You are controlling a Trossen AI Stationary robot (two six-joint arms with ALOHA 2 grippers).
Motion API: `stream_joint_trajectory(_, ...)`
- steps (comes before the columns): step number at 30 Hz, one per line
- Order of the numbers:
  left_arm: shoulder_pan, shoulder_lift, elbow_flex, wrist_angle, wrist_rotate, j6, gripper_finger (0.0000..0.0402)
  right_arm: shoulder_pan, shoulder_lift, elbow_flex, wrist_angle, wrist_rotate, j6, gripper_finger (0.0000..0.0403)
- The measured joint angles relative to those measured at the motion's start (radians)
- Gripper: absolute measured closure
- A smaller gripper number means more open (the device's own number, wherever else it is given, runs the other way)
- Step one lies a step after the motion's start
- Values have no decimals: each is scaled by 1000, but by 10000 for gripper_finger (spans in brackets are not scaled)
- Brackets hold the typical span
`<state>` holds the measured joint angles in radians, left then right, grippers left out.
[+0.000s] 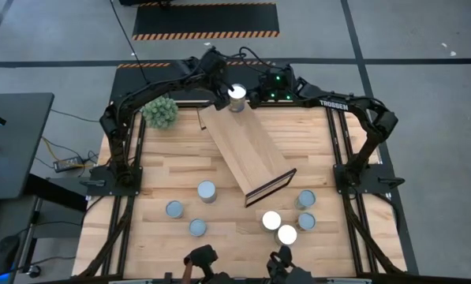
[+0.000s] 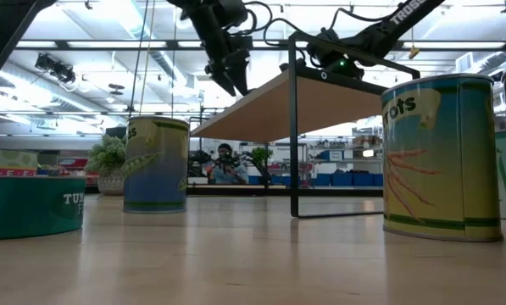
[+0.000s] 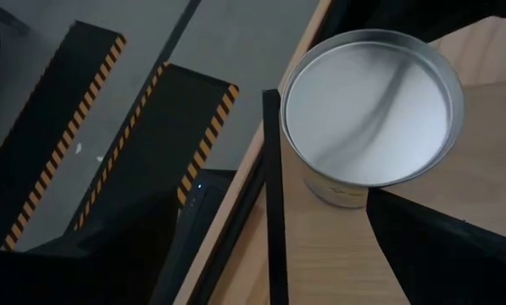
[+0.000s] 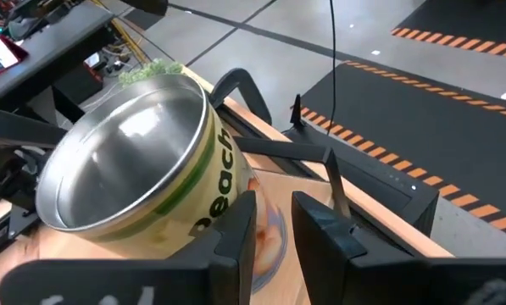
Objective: Pick and place cans onto a shelf
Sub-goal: Put the canned peaches on the shelf
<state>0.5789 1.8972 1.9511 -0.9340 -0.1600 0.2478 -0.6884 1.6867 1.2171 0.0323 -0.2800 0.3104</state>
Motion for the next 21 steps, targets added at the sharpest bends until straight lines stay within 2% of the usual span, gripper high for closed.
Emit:
stream_joint_trajectory(9, 1, 3, 0, -5, -39, 23, 13, 8, -8, -2, -64, -38, 0, 315)
stream_joint_trajectory(21, 3, 3, 0, -65, -39, 37, 13, 30, -29, -2, -72, 14, -34, 318)
